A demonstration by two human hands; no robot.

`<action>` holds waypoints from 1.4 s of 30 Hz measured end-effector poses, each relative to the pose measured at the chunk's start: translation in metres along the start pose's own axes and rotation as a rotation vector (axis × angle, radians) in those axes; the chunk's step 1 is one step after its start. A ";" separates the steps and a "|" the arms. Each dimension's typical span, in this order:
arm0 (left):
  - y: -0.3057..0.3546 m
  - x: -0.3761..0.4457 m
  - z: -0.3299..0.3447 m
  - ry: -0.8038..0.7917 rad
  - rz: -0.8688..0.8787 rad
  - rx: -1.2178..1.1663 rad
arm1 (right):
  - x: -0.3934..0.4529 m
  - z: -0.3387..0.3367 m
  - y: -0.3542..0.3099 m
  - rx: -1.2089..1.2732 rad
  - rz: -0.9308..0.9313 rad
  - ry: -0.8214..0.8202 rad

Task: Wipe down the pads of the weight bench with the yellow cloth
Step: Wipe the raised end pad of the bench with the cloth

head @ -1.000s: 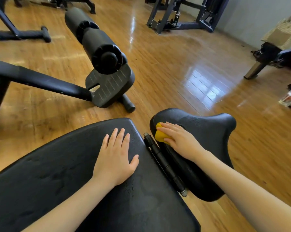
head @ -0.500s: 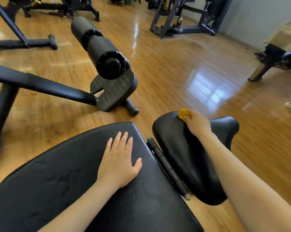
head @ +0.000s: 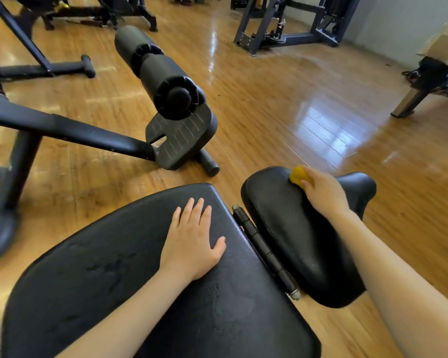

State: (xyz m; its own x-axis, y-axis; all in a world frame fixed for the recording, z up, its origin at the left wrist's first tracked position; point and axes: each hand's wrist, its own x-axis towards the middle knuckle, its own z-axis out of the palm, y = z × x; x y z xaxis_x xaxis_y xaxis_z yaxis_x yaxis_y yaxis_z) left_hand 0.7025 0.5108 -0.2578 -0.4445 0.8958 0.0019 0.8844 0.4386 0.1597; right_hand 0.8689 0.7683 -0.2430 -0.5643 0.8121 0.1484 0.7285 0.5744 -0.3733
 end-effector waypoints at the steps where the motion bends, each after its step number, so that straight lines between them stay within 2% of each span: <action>1: -0.002 -0.001 0.000 0.003 -0.002 0.003 | -0.006 -0.001 0.005 -0.011 0.007 0.014; 5: -0.004 0.001 0.001 0.011 -0.004 0.034 | -0.039 0.010 -0.011 0.011 0.079 0.071; 10: 0.000 0.000 0.001 0.006 -0.001 0.043 | -0.073 0.022 -0.026 0.048 -0.189 -0.107; 12: -0.001 0.000 0.000 0.004 -0.003 0.042 | -0.068 0.012 -0.016 0.041 -0.235 -0.154; 14: -0.003 0.002 -0.001 0.016 -0.005 0.046 | -0.054 0.000 -0.003 0.006 -0.228 -0.114; 17: -0.002 0.002 0.001 0.021 -0.005 0.044 | -0.028 -0.021 0.020 -0.028 -0.132 0.014; 21: 0.002 0.000 0.004 0.000 0.005 0.031 | -0.006 -0.033 0.037 0.074 0.203 0.089; 23: 0.000 0.000 0.003 0.004 0.003 0.028 | -0.005 -0.026 0.027 0.066 0.245 0.132; 25: -0.001 0.000 0.002 0.008 -0.002 0.038 | -0.018 -0.010 0.011 0.042 0.121 0.125; 27: -0.001 0.000 0.001 0.016 0.001 0.047 | -0.043 0.003 0.003 -0.001 -0.013 0.050; 30: 0.001 0.001 -0.001 0.027 0.004 0.038 | -0.070 -0.005 0.012 -0.002 -0.165 -0.023; 33: 0.002 0.000 0.000 0.026 0.002 0.037 | -0.063 -0.017 0.032 -0.011 -0.211 0.007; 36: 0.002 0.000 0.002 0.028 -0.006 0.032 | -0.033 -0.029 0.048 0.022 -0.090 0.089; 40: 0.001 0.000 0.003 0.032 -0.010 0.019 | 0.003 -0.049 0.071 0.257 0.360 0.162; 42: 0.000 0.002 0.003 0.031 -0.009 0.029 | 0.003 -0.046 0.065 0.275 0.408 0.193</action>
State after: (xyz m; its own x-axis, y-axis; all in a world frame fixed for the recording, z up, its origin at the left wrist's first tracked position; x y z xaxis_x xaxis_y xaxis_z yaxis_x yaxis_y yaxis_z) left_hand 0.7023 0.5125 -0.2612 -0.4562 0.8893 0.0317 0.8839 0.4488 0.1314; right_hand 0.9324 0.8129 -0.2245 -0.1554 0.9830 0.0977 0.7307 0.1809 -0.6583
